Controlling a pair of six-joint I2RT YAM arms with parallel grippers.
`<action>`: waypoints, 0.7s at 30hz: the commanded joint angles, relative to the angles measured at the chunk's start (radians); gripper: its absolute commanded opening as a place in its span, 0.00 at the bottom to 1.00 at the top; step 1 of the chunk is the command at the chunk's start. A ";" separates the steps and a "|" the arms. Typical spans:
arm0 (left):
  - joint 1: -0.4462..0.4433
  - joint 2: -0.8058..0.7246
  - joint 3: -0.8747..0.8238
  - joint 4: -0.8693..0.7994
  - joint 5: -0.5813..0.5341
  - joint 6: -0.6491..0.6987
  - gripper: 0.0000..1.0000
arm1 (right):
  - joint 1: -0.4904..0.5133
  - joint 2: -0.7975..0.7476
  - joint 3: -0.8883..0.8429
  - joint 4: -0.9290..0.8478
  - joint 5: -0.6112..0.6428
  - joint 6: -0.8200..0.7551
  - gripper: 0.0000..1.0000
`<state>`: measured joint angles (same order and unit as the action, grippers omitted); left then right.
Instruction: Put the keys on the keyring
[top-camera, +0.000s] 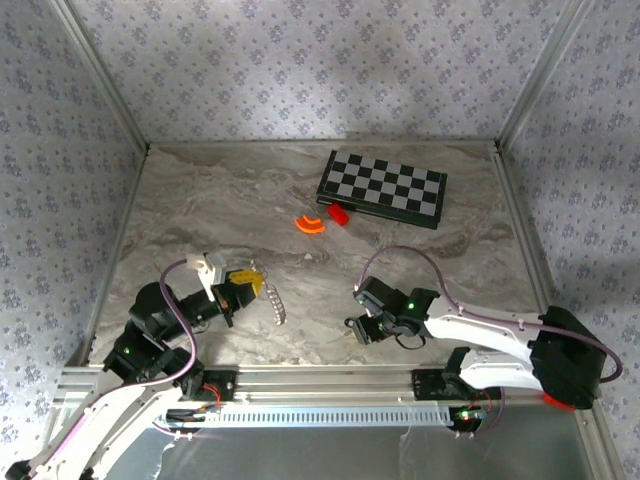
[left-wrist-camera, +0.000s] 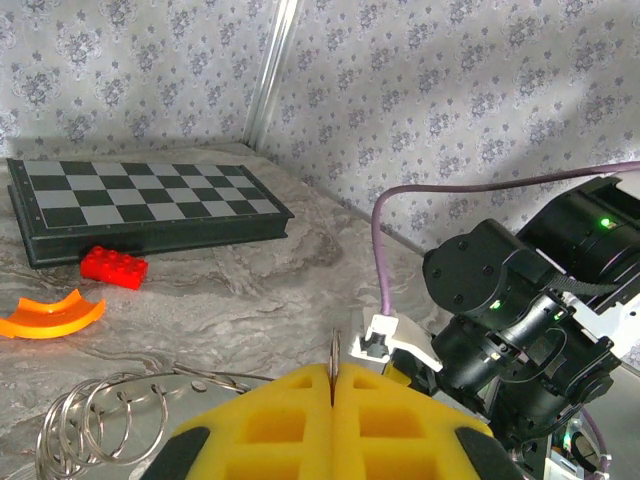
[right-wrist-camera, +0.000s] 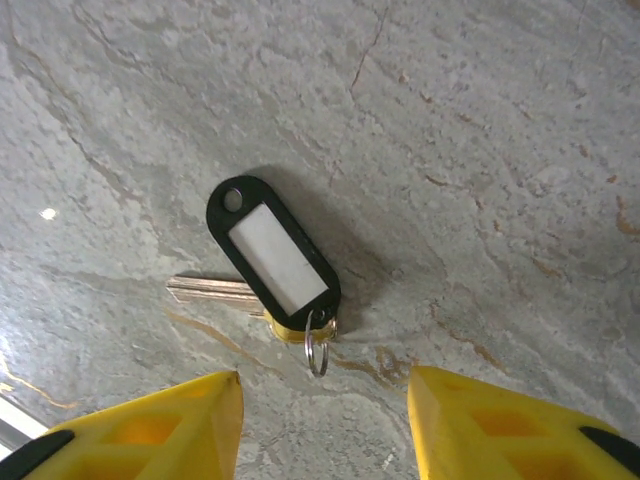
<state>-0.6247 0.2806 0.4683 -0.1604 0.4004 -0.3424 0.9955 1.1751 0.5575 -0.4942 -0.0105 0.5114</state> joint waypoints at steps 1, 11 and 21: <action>-0.005 -0.011 0.018 0.062 0.004 -0.004 0.00 | 0.002 0.016 0.000 -0.014 0.018 -0.007 0.44; -0.005 -0.015 0.016 0.066 0.006 -0.014 0.00 | 0.002 0.047 0.002 0.026 0.000 -0.026 0.31; -0.004 -0.021 0.015 0.061 -0.005 -0.016 0.00 | 0.002 0.054 0.006 0.025 -0.001 -0.037 0.16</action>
<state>-0.6247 0.2749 0.4679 -0.1589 0.3996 -0.3431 0.9955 1.2213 0.5579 -0.4625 -0.0143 0.4812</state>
